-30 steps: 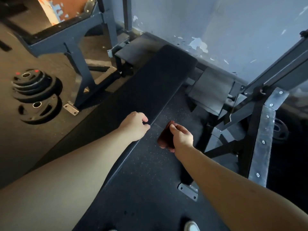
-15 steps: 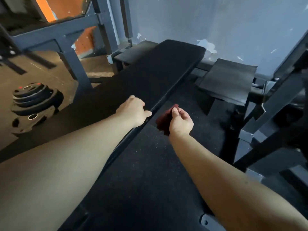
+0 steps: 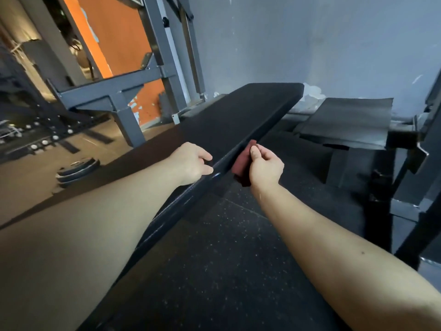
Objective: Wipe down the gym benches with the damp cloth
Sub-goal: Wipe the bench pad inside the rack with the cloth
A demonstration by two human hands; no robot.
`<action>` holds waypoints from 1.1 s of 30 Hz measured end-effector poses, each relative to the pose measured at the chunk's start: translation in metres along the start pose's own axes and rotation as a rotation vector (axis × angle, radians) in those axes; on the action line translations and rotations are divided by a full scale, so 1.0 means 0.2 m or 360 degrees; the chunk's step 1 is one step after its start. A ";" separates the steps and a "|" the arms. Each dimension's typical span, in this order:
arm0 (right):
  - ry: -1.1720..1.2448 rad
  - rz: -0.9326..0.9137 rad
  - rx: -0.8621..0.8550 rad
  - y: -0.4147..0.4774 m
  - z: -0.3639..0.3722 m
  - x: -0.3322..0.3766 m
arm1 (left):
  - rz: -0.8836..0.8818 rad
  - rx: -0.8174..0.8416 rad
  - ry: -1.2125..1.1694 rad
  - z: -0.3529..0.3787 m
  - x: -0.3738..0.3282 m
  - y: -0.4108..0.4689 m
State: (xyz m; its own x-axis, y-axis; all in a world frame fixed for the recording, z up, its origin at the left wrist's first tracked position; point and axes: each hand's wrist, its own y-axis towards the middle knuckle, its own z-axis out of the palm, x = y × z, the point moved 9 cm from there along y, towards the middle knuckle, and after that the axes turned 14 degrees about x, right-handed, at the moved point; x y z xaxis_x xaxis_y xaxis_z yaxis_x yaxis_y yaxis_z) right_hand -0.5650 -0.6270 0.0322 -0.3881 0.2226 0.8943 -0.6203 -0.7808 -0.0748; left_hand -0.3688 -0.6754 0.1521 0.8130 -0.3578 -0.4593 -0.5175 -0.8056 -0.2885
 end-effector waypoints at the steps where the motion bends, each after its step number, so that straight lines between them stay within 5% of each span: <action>1: 0.0018 -0.0019 0.0004 0.02 0.01 0.01 | -0.0001 0.0005 -0.0002 0.00 0.00 0.00; 11: -0.0139 -0.0190 -0.0087 0.35 0.02 0.00 | 0.0044 -0.0075 0.0034 0.01 0.01 0.01; 18: -0.0083 -0.0208 0.0110 -0.11 0.16 -0.09 | 0.0039 -0.0118 0.0028 0.01 0.02 0.02; 27: -0.0120 -0.0140 0.0042 0.40 0.04 -0.05 | 0.0023 -0.0117 0.0106 0.01 0.01 0.02; 33: -0.0295 -0.0247 0.0018 0.12 0.09 0.05 | 0.0038 -0.0144 0.0115 0.02 0.01 0.01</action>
State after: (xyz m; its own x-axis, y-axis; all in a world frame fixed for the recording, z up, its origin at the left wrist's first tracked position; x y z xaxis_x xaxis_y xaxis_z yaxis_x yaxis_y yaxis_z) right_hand -0.5716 -0.6546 0.0482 -0.1562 0.2301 0.9606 -0.6548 -0.7522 0.0737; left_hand -0.3698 -0.6751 0.1477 0.8195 -0.4081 -0.4024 -0.5135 -0.8346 -0.1993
